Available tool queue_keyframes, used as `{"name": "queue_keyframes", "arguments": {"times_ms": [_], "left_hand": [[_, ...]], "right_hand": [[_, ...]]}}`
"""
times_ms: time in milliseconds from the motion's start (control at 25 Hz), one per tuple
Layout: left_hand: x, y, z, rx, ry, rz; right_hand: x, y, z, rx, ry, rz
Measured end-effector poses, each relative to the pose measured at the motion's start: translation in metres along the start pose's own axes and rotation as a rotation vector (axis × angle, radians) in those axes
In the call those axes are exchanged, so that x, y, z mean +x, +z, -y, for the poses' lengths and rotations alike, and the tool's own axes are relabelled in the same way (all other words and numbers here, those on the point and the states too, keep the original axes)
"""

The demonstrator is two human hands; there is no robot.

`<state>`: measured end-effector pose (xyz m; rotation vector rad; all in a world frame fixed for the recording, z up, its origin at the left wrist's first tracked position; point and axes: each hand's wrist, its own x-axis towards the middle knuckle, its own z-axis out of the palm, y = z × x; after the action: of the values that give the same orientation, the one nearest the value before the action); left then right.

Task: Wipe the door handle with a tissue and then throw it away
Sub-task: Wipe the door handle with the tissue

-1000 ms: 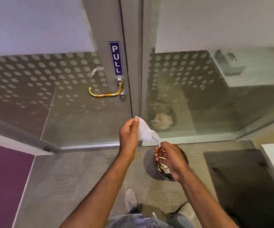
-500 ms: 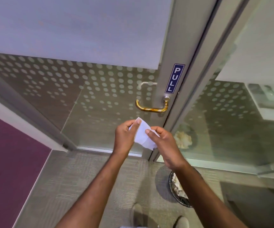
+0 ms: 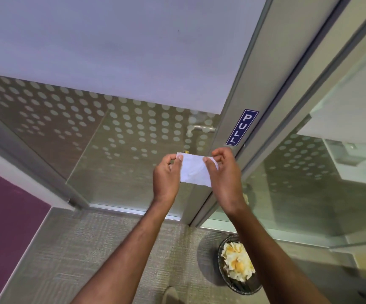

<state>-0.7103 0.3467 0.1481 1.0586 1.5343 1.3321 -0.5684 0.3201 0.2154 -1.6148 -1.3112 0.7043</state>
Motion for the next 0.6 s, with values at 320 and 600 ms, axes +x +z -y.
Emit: {"name": "queue_keyframes", "arguments": {"times_ms": [320,600], "left_hand": [[0.005,0.014,0.011,0.041,-0.087,0.0],[0.014,0.0,0.002,0.259,0.062,-0.092]], "right_hand": [[0.025,0.021,0.007,-0.685,-0.304,0.04],[-0.004,0.059,-0.001,-1.068,-0.278,0.111]]}}
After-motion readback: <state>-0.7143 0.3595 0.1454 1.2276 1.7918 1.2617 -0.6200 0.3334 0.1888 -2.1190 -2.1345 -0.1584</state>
